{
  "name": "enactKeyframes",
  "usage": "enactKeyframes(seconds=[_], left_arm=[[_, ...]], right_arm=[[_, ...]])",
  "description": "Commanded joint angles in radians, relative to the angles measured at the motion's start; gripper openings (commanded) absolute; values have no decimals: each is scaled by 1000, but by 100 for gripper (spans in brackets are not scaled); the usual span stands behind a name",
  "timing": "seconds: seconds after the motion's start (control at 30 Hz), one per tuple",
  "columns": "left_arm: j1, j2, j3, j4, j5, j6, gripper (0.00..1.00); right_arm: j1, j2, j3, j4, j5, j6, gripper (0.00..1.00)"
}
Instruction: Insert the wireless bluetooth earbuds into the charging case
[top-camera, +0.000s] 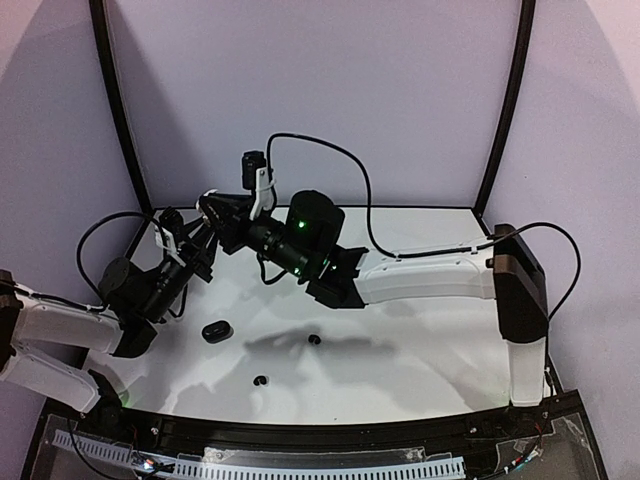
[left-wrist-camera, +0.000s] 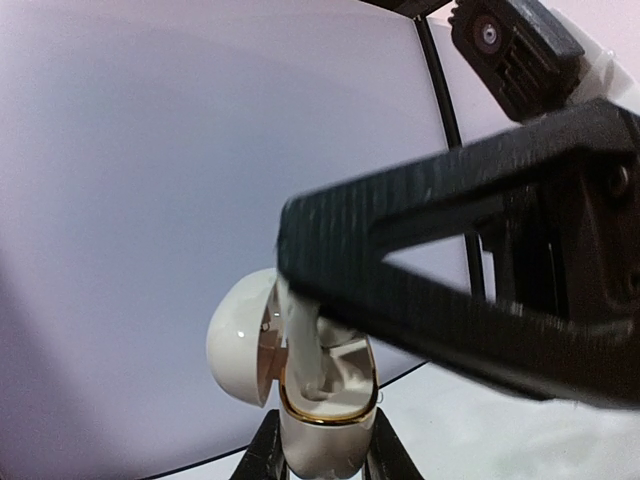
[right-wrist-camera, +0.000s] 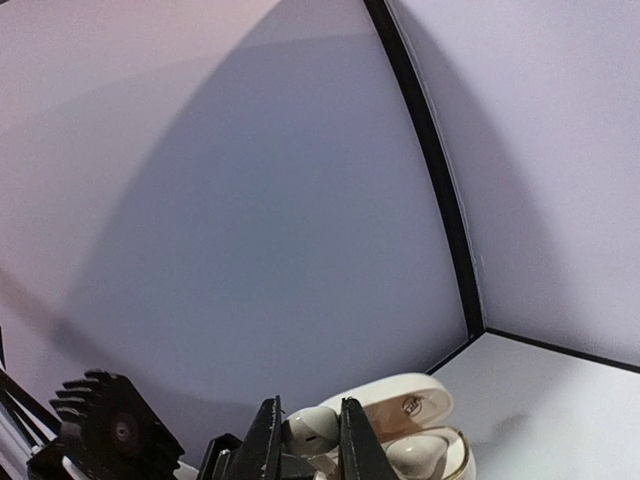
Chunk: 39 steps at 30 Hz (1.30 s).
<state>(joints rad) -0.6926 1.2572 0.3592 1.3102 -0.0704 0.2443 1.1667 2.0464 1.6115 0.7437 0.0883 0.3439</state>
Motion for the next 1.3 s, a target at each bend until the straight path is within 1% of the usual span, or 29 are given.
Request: enactKeyframes(seconds=[0.0, 0.23, 0.7, 0.93, 1.1, 1.2, 1.27], left_arm=[[-4, 4, 18, 212, -12, 29, 1], [-4, -4, 14, 212, -25, 28, 1], [-4, -5, 17, 217, -14, 25, 1], [-4, -7, 23, 224, -24, 21, 1], [-4, -8, 30, 242, -49, 3, 1], [-4, -10, 33, 250, -49, -2, 1], [-3, -11, 34, 248, -55, -5, 1]], right_arm=[[17, 28, 21, 37, 19, 24, 0], [17, 8, -22, 57, 55, 27, 0], [17, 33, -15, 44, 40, 27, 0], [15, 43, -30, 57, 25, 47, 0], [15, 32, -74, 93, 42, 81, 0], [15, 28, -83, 90, 47, 83, 4], [15, 23, -91, 89, 51, 84, 4]])
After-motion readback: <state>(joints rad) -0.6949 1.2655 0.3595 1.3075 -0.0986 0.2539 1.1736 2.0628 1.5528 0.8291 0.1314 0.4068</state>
